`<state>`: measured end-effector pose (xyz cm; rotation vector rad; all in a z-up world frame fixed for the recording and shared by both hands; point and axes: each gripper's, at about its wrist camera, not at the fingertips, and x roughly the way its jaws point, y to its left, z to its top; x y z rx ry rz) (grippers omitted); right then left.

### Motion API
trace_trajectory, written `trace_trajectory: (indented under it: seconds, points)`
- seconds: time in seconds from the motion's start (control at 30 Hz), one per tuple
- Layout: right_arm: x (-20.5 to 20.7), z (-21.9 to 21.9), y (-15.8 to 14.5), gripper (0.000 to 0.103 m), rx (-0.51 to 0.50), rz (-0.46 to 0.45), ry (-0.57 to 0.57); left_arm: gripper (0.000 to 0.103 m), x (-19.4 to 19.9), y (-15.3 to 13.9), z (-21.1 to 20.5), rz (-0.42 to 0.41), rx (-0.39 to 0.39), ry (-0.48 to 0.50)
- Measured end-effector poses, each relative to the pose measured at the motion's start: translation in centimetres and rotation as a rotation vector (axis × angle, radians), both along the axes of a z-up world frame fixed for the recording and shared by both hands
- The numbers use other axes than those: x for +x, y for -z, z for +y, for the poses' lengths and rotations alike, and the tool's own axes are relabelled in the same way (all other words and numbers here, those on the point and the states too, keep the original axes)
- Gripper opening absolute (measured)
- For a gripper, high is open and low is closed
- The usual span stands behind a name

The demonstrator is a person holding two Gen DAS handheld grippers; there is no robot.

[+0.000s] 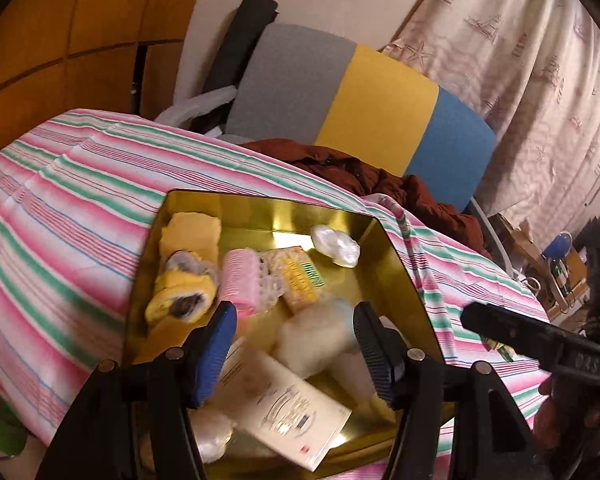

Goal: Organize objects
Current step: 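Carry sock and plastic bag into the gold tray and release both, then move both grippers from the tray toward the tea box and cracker pack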

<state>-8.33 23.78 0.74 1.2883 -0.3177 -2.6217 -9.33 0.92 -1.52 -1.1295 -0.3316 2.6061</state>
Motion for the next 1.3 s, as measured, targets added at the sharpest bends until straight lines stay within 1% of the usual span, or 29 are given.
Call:
trace_trajectory:
  seconds: [0.07,0.17,0.3,0.37,0.57,0.83,0.93,1.13,1.3]
  points:
    - [1.3,-0.3,0.1,0.095,0.047,0.023,0.011,0.061,0.8,-0.1,0.0,0.014,-0.015,-0.005]
    - [2.4,-0.8,0.3,0.101,0.105,0.048,0.028,0.062,1.6,-0.3,0.1,0.033,-0.043,-0.009]
    - [3.9,-0.9,0.7,0.102,0.166,0.068,0.057,0.062,2.6,-0.9,0.6,0.078,-0.104,-0.017]
    - [4.6,-0.3,1.1,0.103,0.158,0.059,0.07,0.062,3.1,-1.1,1.2,0.1,-0.149,-0.013]
    - [5.7,1.7,1.7,0.103,0.152,0.043,0.122,0.062,4.2,-1.2,2.5,0.118,-0.199,0.034]
    - [7.1,4.1,1.6,0.103,0.161,0.045,0.176,0.062,5.4,-1.4,4.9,0.136,-0.235,0.113]
    - [7.4,4.6,1.5,0.103,0.164,0.051,0.187,0.062,5.8,-1.4,5.6,0.133,-0.234,0.137]
    - [7.5,5.8,1.4,0.103,0.166,0.052,0.212,0.062,6.4,-1.3,7.1,0.132,-0.25,0.186]
    - [7.6,7.5,1.8,0.103,0.164,0.034,0.246,0.062,6.8,-1.2,8.5,0.132,-0.261,0.227]
